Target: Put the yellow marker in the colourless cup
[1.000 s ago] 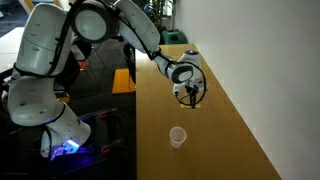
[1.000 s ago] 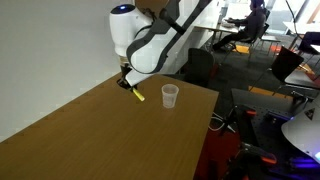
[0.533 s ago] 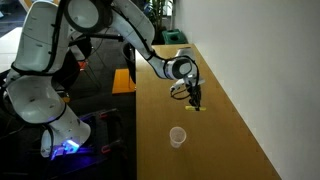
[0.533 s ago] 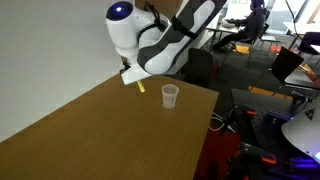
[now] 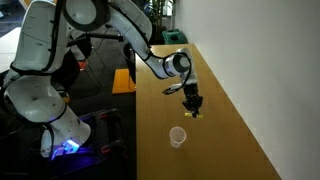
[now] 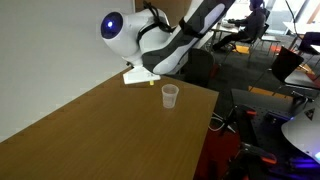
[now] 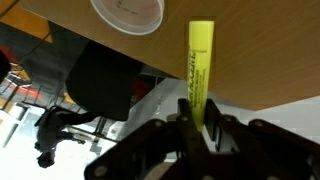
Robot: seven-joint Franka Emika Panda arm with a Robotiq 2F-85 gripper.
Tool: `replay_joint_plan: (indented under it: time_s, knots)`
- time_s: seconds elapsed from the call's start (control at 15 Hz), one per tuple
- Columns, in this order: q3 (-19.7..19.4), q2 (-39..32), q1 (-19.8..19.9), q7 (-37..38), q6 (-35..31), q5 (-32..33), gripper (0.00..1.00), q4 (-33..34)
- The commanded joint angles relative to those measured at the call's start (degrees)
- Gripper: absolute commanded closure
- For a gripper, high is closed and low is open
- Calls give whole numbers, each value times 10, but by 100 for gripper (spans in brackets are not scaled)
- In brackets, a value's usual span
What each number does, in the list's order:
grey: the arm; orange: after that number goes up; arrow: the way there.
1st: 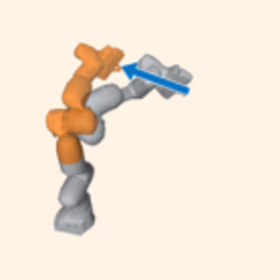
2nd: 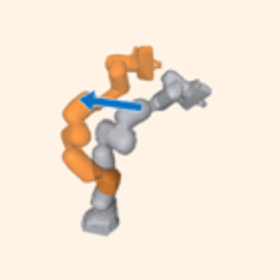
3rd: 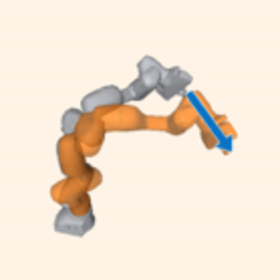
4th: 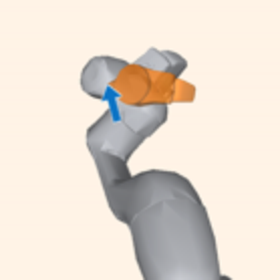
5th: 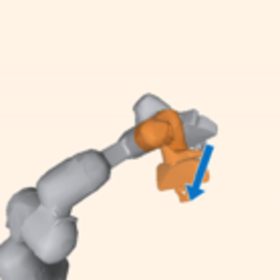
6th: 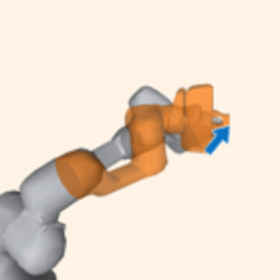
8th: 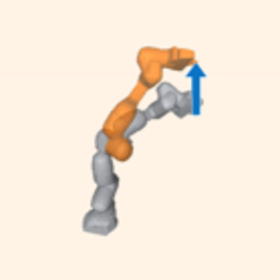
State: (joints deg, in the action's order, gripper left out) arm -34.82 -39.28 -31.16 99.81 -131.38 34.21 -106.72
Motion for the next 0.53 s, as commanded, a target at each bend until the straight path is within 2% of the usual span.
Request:
replay_joint_plan:
  time_s: [0.0, 0.07, 0.2, 0.47]
  knots:
    - [30, 30, 25, 105, 103, 52, 95, 1]
    - [65, 22, 55, 84, 78, 69, 81, 10]
    - [77, 28, 65, 112, 105, 82, 81, 10]
    - [77, 31, 69, 112, 106, 82, 81, 10]
